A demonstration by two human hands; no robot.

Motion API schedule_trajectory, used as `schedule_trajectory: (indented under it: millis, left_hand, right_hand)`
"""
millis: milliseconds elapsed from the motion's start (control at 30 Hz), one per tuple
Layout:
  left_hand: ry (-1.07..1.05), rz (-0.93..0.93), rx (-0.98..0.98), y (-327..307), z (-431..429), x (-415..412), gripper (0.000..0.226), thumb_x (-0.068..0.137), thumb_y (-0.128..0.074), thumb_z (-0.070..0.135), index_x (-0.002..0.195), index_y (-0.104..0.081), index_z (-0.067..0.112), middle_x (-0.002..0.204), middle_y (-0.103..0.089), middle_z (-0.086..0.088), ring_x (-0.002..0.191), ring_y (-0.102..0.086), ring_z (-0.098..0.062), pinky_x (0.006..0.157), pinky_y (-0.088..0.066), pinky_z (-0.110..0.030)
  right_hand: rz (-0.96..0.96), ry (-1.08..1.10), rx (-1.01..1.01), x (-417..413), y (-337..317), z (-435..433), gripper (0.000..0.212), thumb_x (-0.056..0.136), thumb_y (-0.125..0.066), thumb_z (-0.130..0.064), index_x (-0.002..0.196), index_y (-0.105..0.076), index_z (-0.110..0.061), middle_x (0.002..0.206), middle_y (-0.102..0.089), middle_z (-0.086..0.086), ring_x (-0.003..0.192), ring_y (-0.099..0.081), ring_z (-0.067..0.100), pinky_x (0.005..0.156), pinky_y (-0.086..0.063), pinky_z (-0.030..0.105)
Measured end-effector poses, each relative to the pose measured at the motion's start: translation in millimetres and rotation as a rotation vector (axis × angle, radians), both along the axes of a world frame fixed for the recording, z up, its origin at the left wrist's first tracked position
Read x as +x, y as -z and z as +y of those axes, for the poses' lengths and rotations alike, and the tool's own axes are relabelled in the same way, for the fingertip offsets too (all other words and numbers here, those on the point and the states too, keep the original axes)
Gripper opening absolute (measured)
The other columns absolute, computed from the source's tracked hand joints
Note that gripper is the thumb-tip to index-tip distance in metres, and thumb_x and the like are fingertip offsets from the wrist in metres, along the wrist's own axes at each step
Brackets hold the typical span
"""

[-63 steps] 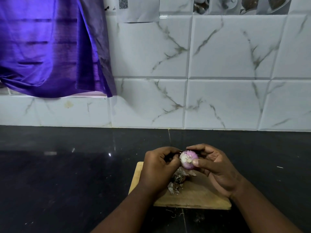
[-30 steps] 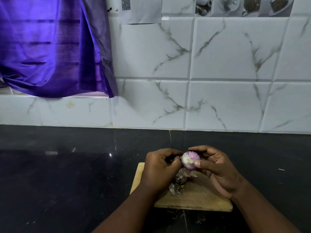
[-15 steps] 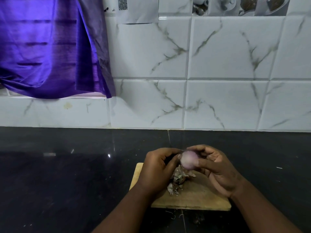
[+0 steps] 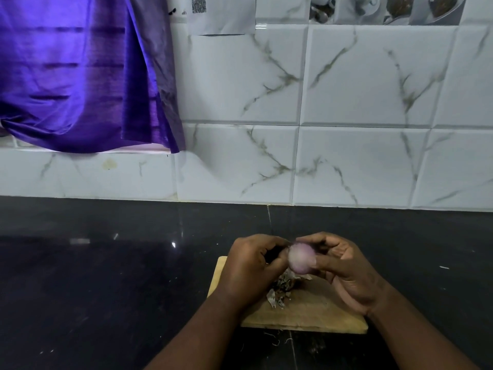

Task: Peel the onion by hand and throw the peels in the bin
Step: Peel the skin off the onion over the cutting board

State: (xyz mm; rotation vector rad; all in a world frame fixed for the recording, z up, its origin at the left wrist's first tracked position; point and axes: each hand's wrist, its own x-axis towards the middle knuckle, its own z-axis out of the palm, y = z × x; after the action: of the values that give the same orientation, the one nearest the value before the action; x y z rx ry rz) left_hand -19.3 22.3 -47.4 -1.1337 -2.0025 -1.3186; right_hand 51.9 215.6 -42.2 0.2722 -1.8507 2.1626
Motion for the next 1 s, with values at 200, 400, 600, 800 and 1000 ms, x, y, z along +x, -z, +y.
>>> schedule_trajectory:
  millis: [200,400,600,800,1000]
  left_hand:
    - [0.026,-0.149,0.103,3,2,0,0.016,0.09,-0.077,0.006,0.1,-0.084,0.015,0.087,-0.081,0.008,0.079,-0.075,-0.006,0.071,-0.062,-0.026]
    - [0.157,-0.487,0.284,1,8,4,0.018,0.094,-0.07,-0.004,0.094,-0.082,0.009,0.085,-0.08,-0.006,0.078,-0.075,-0.019,0.071,-0.062,-0.035]
    - [0.128,-0.472,0.235,6,9,-3,0.028,0.095,-0.061,0.002,0.083,-0.078,0.019,0.075,-0.075,-0.005,0.069,-0.069,-0.02,0.064,-0.057,-0.042]
    - [0.138,-0.349,0.114,6,5,3,0.043,0.108,-0.054,0.032,0.067,-0.063,0.018,0.061,-0.058,0.001,0.06,-0.052,-0.013,0.056,-0.041,-0.038]
    - [0.202,-0.33,-0.013,8,7,7,0.032,0.11,-0.048,0.037,0.08,-0.053,0.026,0.073,-0.055,0.01,0.068,-0.049,-0.005,0.062,-0.041,-0.031]
  right_hand:
    - [0.017,-0.029,0.0,0,0,0,0.066,0.047,-0.1,-0.024,0.106,-0.078,-0.005,0.109,-0.075,0.025,0.098,-0.074,0.034,0.083,-0.064,0.04]
    - [0.028,-0.044,-0.036,0,-1,-2,0.068,0.045,-0.101,-0.028,0.106,-0.079,-0.009,0.11,-0.076,0.021,0.1,-0.075,0.03,0.079,-0.062,0.035]
    - [0.048,-0.037,-0.084,0,-3,0,0.062,0.045,-0.096,-0.019,0.104,-0.079,-0.009,0.108,-0.077,0.018,0.095,-0.075,0.027,0.076,-0.062,0.032]
    - [0.038,-0.027,-0.092,1,-3,0,0.046,0.057,-0.081,-0.005,0.103,-0.079,-0.008,0.106,-0.077,0.018,0.093,-0.076,0.027,0.074,-0.062,0.03]
    - [0.034,0.008,-0.035,0,-1,0,0.037,0.069,-0.074,0.002,0.104,-0.079,-0.009,0.108,-0.077,0.018,0.097,-0.074,0.029,0.077,-0.062,0.032]
